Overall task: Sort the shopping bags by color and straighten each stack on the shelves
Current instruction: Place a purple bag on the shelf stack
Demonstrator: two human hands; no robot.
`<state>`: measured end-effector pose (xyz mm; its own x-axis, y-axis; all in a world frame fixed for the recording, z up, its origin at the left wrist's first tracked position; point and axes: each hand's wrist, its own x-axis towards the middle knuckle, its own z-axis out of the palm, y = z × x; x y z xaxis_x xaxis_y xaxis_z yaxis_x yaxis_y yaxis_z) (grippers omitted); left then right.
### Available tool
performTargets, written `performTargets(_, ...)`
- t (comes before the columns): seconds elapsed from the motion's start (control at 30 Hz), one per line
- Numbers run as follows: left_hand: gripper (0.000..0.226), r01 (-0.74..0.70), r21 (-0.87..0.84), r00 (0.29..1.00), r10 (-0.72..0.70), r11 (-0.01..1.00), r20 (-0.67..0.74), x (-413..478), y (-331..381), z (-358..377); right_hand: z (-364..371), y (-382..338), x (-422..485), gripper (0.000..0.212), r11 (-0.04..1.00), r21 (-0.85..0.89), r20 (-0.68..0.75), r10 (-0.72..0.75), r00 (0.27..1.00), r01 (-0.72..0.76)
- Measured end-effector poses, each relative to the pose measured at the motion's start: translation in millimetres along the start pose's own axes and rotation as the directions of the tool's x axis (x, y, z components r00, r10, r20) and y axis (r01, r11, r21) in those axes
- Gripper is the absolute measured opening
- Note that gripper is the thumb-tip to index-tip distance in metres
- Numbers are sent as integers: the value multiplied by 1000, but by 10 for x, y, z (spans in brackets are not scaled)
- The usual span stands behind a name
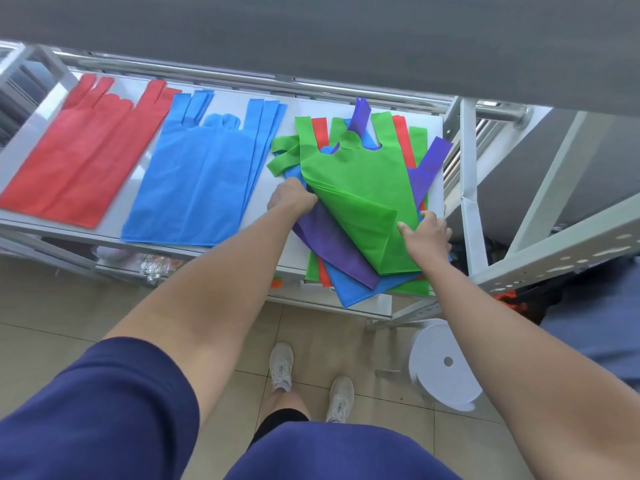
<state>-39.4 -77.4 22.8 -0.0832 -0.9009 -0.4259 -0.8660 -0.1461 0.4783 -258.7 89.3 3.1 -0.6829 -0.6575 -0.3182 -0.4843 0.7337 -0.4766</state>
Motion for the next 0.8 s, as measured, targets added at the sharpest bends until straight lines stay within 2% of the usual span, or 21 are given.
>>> performTargets(0.1, 38, -52, -27, 998, 54, 998, 44, 45, 5, -1, -27, -22, 103, 60, 999, 47, 20, 9, 1000, -10)
performTargets(0.17, 16, -108, -80, 994, 110, 991, 24, 7, 30, -33, -43, -26, 134, 50, 994, 111, 16, -13, 1000, 12)
performTargets(0.2, 14, -118, -134, 993, 120, 984, 7, -12, 39, -67, -52, -25, 141, 45, 990, 138, 1, -8, 1000, 8)
performTargets(0.27, 26, -104, -284, 994, 93, 953, -51, -89, 36, -172, -69, -9, 144, 39, 980, 196, -27, 38, 999, -33)
performTargets(0.3, 23, -85, -390, 996, 64, 917, -65, -176, 25, -262, -75, 2, 143, 38, 973, 224, -34, 63, 997, -54)
performTargets(0.33, 16, -42, -520, 999, 38, 853, -18, -278, -11, -365, -78, 18, 141, 37, 966, 247, -36, 85, 996, -74)
performTargets(0.37, 12, 46, -653, 994, 30, 756, 105, -426, -49, -474, -83, 26, 136, 36, 961, 262, -37, 101, 994, -88)
performTargets(0.4, 15, 154, -739, 964, 63, 656, 257, -583, -141, -576, -88, 33, 133, 36, 956, 276, -36, 116, 993, -101)
performTargets(0.43, 20, 226, -764, 927, 109, 604, 360, -722, -287, -667, -94, 37, 127, 37, 951, 287, -35, 127, 991, -112)
performTargets(0.5, 17, 269, -707, 892, 108, 654, 440, -862, -637, -781, -106, 32, 116, 39, 945, 299, -34, 147, 989, -130)
performTargets(0.57, 23, 317, -611, 850, 68, 725, 522, -916, -883, -815, -121, 23, 108, 40, 947, 290, -24, 151, 988, -138)
performTargets(0.7, 39, 353, -489, 795, 19, 798, 606, -840, -887, -738, -161, 17, 88, 43, 962, 249, -7, 113, 994, -108)
performTargets(0.77, 41, 356, -446, 831, -60, 822, 553, -743, -780, -662, -177, 37, 68, 53, 976, 214, -27, 50, 998, -43)
performTargets(0.8, 41, 313, -421, 867, -75, 851, 493, -700, -729, -627, -173, 62, 66, 62, 985, 172, -40, 4, 999, 3)
